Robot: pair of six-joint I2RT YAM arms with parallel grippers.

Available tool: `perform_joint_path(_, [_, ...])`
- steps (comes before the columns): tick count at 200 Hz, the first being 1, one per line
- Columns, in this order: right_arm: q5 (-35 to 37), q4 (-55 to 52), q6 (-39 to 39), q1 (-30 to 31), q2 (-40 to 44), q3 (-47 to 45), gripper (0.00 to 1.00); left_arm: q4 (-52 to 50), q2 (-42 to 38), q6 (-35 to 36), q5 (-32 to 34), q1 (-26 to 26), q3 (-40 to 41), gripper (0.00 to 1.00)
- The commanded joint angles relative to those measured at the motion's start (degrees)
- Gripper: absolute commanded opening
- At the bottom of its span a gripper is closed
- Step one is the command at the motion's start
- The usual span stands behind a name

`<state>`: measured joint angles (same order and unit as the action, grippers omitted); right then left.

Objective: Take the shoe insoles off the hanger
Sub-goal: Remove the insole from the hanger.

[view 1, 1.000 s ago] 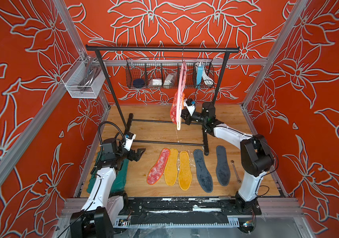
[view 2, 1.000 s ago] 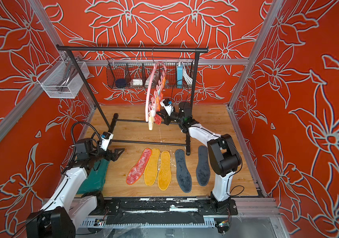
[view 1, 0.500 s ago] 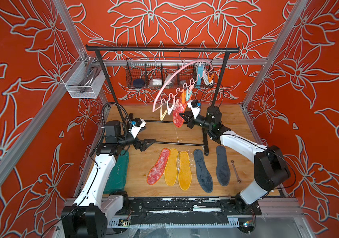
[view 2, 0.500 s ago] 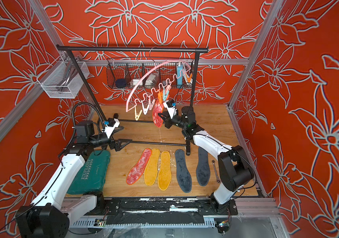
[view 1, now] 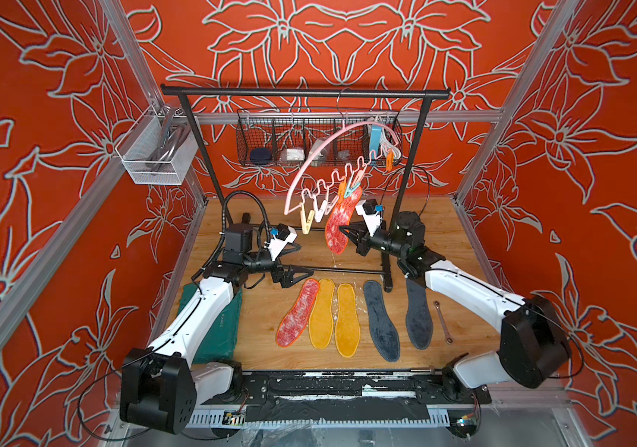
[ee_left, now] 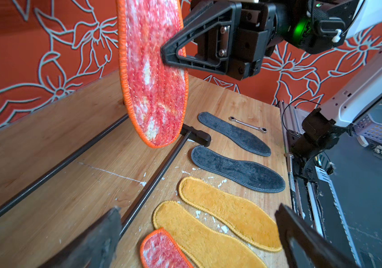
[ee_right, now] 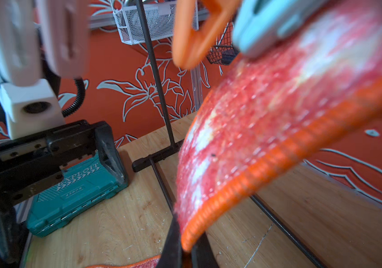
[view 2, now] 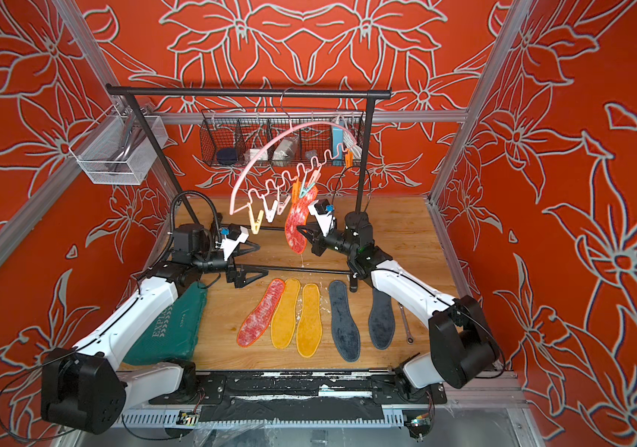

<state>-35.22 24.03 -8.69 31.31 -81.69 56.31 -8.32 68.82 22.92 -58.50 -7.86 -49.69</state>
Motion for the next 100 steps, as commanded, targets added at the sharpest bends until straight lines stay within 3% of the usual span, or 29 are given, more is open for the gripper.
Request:
perform_joint_path(1, [-3.0,-0.9,-1.8,1.1,3.1,-0.9,0.0,5.0,1.2,-1.5,-2.1,-2.1,-0.2,0.98])
perform_joint_path(68, [-4.6,-3.0,-2.1,3.2,7.8,-3.5,0.0,11.9,7.4,-7.7,-1.4,-7.1,-4.2,0.98])
perform_joint_path(100, [-5.0,-2.7,-3.2,3.6,8.1,-3.8,0.0,12.7,9.1,-8.2,-1.2,-9.2,-5.3,0.85])
